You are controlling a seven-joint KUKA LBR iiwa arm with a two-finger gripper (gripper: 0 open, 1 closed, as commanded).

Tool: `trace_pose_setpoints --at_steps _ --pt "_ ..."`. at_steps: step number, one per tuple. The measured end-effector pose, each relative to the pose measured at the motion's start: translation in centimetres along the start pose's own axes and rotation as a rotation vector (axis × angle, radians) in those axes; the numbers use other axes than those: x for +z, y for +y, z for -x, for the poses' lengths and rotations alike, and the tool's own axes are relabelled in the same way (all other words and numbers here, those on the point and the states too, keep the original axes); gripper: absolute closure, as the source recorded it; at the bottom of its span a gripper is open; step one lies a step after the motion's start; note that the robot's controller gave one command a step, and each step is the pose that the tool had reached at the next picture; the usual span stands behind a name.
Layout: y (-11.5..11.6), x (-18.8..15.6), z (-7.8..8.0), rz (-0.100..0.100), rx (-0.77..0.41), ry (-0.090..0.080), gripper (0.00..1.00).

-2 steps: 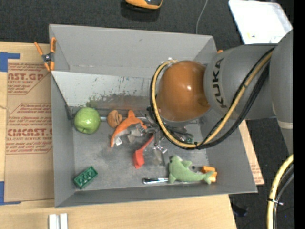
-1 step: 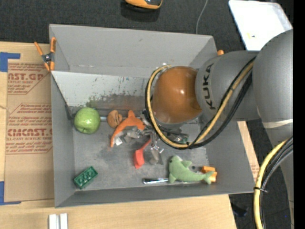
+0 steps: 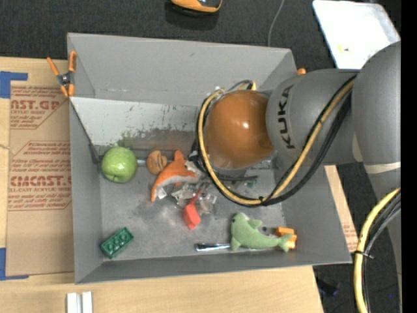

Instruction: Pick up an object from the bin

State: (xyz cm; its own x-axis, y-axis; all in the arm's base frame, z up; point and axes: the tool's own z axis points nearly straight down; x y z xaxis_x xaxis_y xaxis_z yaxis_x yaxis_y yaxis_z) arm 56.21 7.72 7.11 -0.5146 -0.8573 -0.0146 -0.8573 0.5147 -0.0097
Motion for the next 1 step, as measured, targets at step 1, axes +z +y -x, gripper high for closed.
trace_pose_setpoints --at_steps 1 --pt "0.0 0.0 0.0 0.0 0.0 0.0 1.0"
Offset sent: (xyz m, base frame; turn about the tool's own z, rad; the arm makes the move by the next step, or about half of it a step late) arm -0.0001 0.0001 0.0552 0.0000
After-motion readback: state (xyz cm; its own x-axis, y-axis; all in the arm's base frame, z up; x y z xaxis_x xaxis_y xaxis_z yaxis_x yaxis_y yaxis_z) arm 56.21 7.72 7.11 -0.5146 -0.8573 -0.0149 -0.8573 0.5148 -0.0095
